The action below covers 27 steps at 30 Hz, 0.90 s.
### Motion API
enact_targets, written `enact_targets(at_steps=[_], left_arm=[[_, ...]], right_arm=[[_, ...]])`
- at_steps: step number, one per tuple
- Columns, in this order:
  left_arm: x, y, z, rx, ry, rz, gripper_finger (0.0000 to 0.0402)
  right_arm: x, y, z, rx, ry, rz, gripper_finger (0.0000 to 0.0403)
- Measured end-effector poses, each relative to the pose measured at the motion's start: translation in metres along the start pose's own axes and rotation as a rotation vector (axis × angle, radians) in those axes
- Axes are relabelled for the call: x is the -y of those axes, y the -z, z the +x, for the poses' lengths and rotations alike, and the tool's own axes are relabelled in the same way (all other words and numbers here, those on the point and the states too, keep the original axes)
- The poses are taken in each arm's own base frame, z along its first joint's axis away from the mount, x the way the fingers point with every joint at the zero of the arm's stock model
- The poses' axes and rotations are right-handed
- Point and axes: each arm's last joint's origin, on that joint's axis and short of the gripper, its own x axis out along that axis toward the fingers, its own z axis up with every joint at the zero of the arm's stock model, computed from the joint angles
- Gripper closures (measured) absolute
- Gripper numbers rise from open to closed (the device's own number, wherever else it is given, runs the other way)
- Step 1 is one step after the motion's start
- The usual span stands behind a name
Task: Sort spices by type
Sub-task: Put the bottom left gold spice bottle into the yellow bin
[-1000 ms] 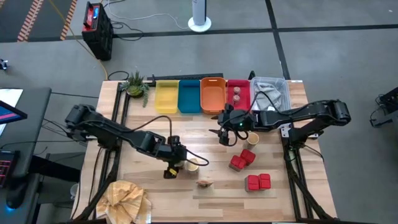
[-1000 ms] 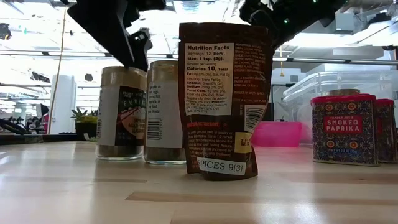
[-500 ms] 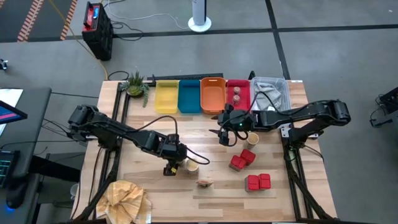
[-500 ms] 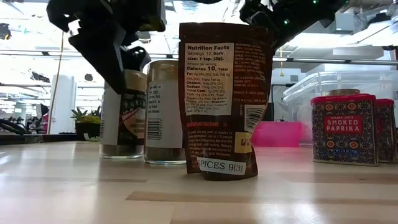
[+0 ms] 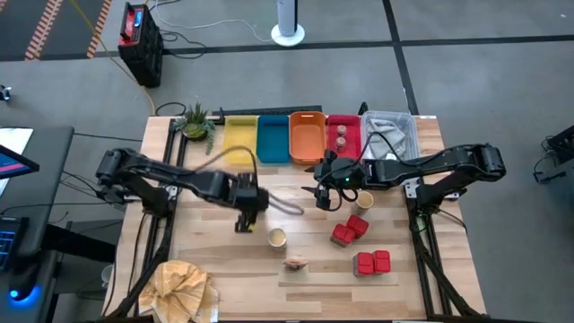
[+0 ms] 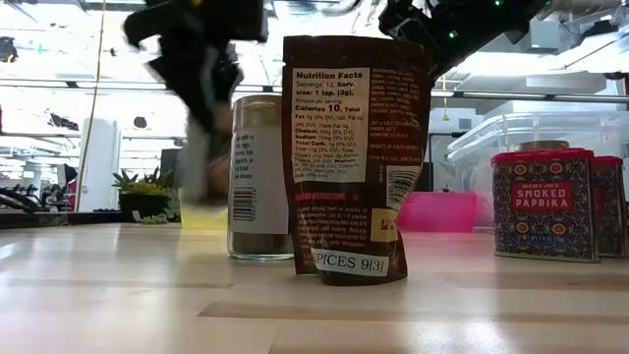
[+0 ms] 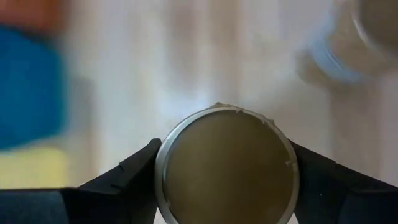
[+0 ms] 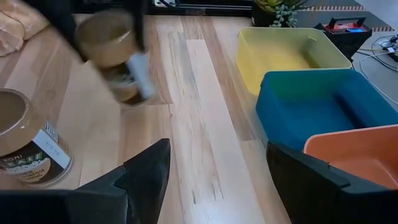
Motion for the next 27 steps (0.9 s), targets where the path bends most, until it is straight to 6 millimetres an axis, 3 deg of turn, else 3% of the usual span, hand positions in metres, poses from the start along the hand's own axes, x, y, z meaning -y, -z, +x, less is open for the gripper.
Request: enact_targets(at_steps=[6, 14, 22, 27], left_arm=[[-0.058, 0.000, -0.018, 0.029, -0.128, -0.099, 0.0135], [-0.138, 0.019, -0.031, 0.057, -0.277, -0.294, 0.0135], [-0.212, 0.053, -0.017, 0.121, -0.433, -0.529, 0.0135], [-0.239, 0.085, -0.002, 0.157, -0.401, -0.680, 0.0135]], right_arm=[[0.000, 0.000, 0.000, 0.000, 0.001, 0.001, 0.0107], [0.000, 0.000, 0.000, 0.003, 0.000, -0.001, 0.0107], [0.000, -0.004, 0.000, 0.037, 0.001, -0.009, 0.0107], [0.000, -0.004, 0.000, 0.036, 0.001, -0.010, 0.0107]])
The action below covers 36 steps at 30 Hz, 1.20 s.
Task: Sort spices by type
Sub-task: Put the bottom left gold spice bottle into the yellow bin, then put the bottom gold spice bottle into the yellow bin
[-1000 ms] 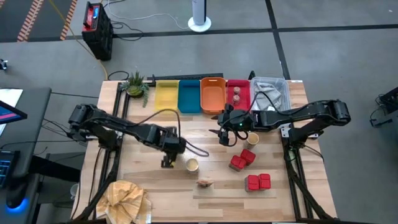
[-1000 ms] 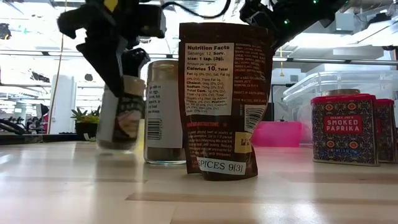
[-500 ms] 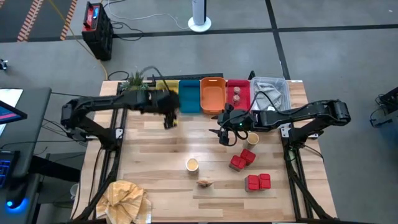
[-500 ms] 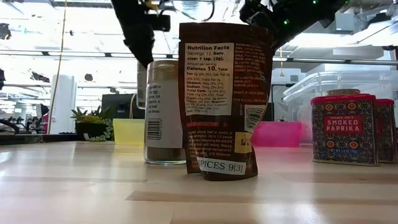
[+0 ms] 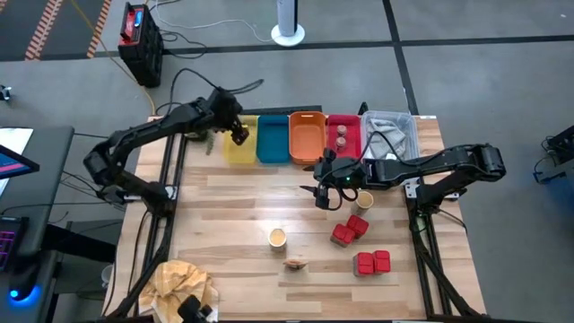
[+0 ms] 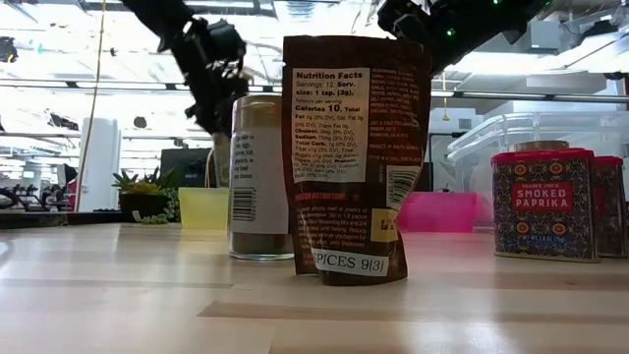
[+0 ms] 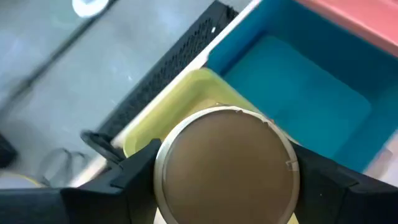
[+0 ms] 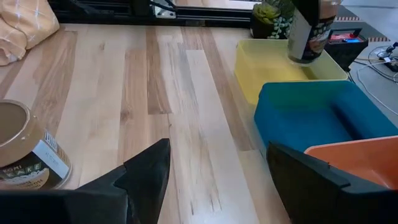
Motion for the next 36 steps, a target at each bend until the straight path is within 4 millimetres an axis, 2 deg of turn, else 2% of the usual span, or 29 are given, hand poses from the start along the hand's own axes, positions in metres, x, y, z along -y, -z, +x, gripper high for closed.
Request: enact_targets(at_steps=[7, 11, 16, 21, 23, 27, 30, 33, 36], left_arm=[[-0.017, 0.020, 0.020, -0.010, 0.015, -0.099, 0.0135], [-0.019, 0.018, 0.034, -0.024, 0.051, -0.136, 0.0135], [-0.016, 0.017, 0.061, -0.105, 0.057, -0.115, 0.0135], [-0.017, 0.014, 0.072, -0.115, 0.054, -0.114, 0.0134], [-0.017, 0.014, 0.073, -0.120, 0.053, -0.112, 0.0120], [-0.017, 0.018, 0.074, -0.151, 0.051, -0.103, 0.0064], [-0.018, 0.013, 0.070, -0.149, 0.053, -0.070, 0.0044], [-0.019, 0.002, 0.055, -0.109, 0.055, -0.036, 0.0042], [-0.020, -0.015, 0.030, -0.013, 0.046, 0.008, 0.0044]], right_arm=[[0.001, -0.002, 0.000, 0.017, 0.002, -0.004, 0.0108], [0.004, -0.005, 0.001, 0.049, 0.010, 0.006, 0.0108], [0.006, -0.006, 0.001, 0.058, 0.015, 0.011, 0.0108], [0.006, -0.005, 0.001, 0.055, 0.013, -0.006, 0.0108], [0.007, -0.005, 0.001, 0.054, 0.018, -0.008, 0.0108], [0.008, -0.005, 0.001, 0.053, 0.021, -0.009, 0.0108], [0.008, -0.005, 0.001, 0.054, 0.020, -0.009, 0.0108], [0.008, -0.005, 0.001, 0.053, 0.020, -0.007, 0.0108], [0.008, -0.005, 0.001, 0.053, 0.020, -0.003, 0.0108]])
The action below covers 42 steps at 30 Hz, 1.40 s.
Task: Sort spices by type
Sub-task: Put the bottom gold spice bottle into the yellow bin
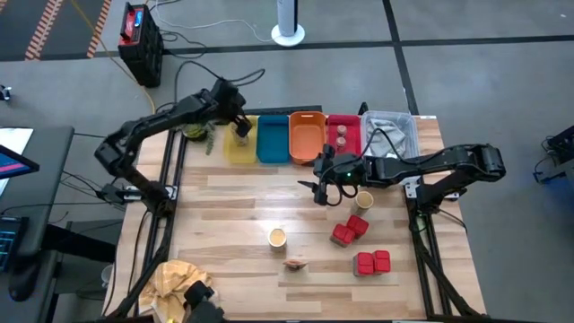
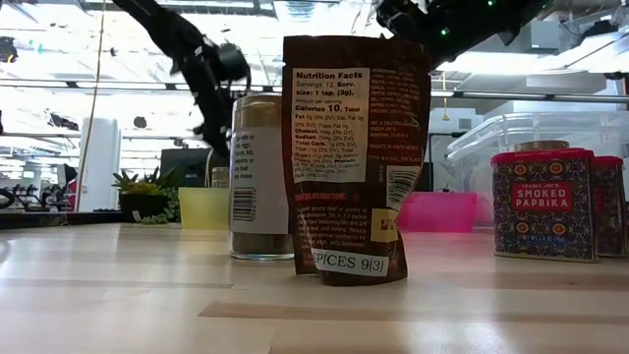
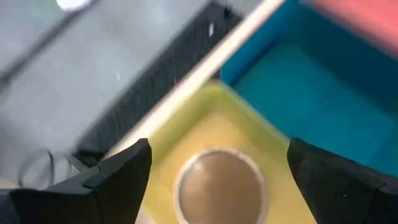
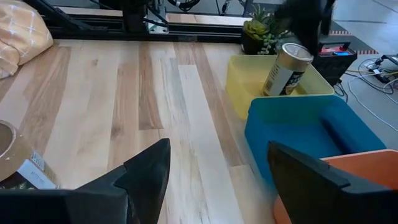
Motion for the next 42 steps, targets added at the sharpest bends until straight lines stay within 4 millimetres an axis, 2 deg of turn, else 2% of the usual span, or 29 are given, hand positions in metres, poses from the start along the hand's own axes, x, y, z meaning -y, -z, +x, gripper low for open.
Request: enact_targets(at_steps=[3, 6, 8, 16, 21, 25, 31, 38, 42], left_arm=[[0.010, -0.008, -0.031, 0.078, 0.024, 0.072, 0.0045], [0.039, -0.003, -0.062, 0.126, 0.141, 0.170, 0.0045], [0.065, 0.009, -0.075, 0.139, 0.226, 0.231, 0.0045], [0.183, 0.083, -0.113, 0.188, 0.579, 0.380, 0.0045], [0.243, 0.107, -0.139, 0.284, 0.686, 0.414, 0.0044], [0.276, 0.117, -0.147, 0.282, 0.704, 0.489, 0.0044], [0.311, 0.105, -0.149, 0.194, 0.673, 0.582, 0.0044], [0.338, 0.092, -0.131, 0.017, 0.564, 0.703, 0.0044], [0.344, 0.091, -0.124, -0.039, 0.570, 0.747, 0.0044]], right_arm=[[0.000, 0.001, 0.000, -0.010, -0.001, -0.001, 0.0108], [0.001, 0.004, 0.000, -0.040, 0.002, -0.006, 0.0108], [0.002, 0.006, 0.000, -0.060, 0.005, -0.008, 0.0108], [0.009, 0.010, 0.001, -0.098, 0.024, -0.003, 0.0108], [0.009, 0.008, 0.001, -0.080, 0.025, 0.007, 0.0108], [0.009, 0.006, 0.002, -0.062, 0.026, 0.013, 0.0108], [0.011, 0.011, 0.002, -0.105, 0.030, 0.001, 0.0108], [0.025, 0.021, 0.002, -0.204, 0.070, 0.023, 0.0108], [0.026, 0.021, 0.002, -0.206, 0.071, 0.023, 0.0108]])
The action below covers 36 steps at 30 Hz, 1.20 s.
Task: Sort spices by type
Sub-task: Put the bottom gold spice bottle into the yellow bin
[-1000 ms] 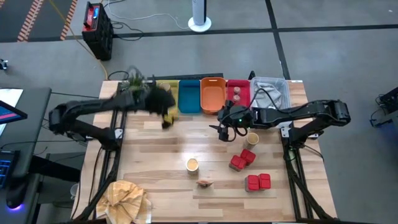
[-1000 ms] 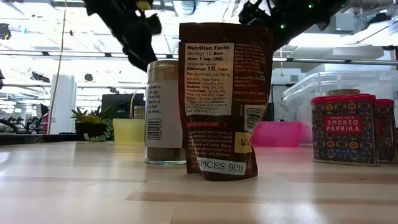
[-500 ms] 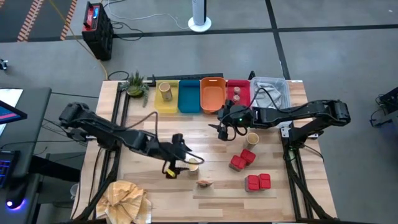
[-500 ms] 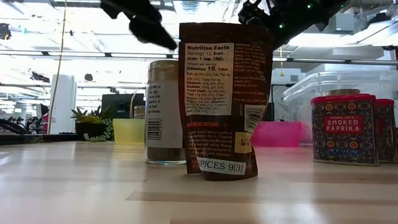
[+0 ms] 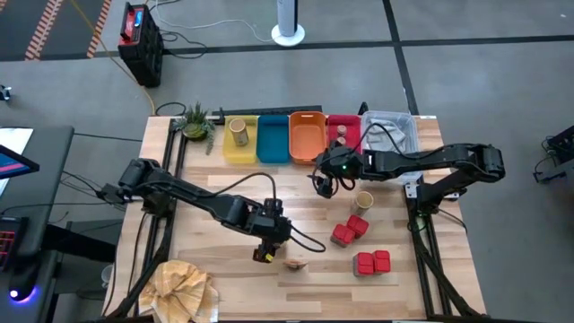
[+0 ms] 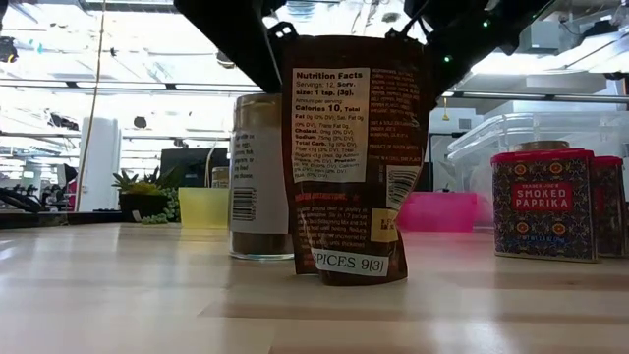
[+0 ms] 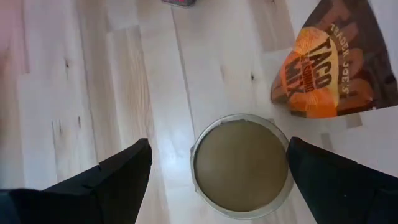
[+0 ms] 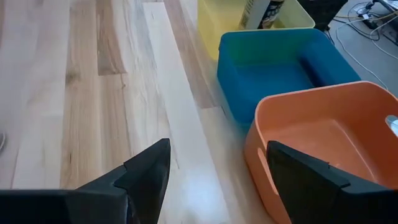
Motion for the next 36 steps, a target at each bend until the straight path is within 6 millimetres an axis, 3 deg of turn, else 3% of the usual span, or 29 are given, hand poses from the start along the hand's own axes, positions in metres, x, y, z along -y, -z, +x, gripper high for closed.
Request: enact_targets(at_steps=[8, 17, 24, 36], left_arm=[[-0.005, 0.000, 0.004, -0.013, 0.079, -0.012, 0.0044], [-0.023, 0.000, -0.018, 0.024, 0.037, -0.051, 0.0044], [-0.013, -0.002, -0.009, 0.024, 0.121, -0.088, 0.0044], [-0.009, -0.002, -0.003, 0.012, 0.089, -0.153, 0.0044]], right_arm=[[-0.001, -0.001, 0.000, 0.015, -0.003, 0.000, 0.0108], [-0.001, -0.002, 0.000, 0.020, -0.003, 0.001, 0.0108], [-0.001, -0.002, 0.000, 0.020, -0.003, 0.002, 0.0108], [-0.001, -0.003, 0.000, 0.027, -0.003, 0.003, 0.0108]])
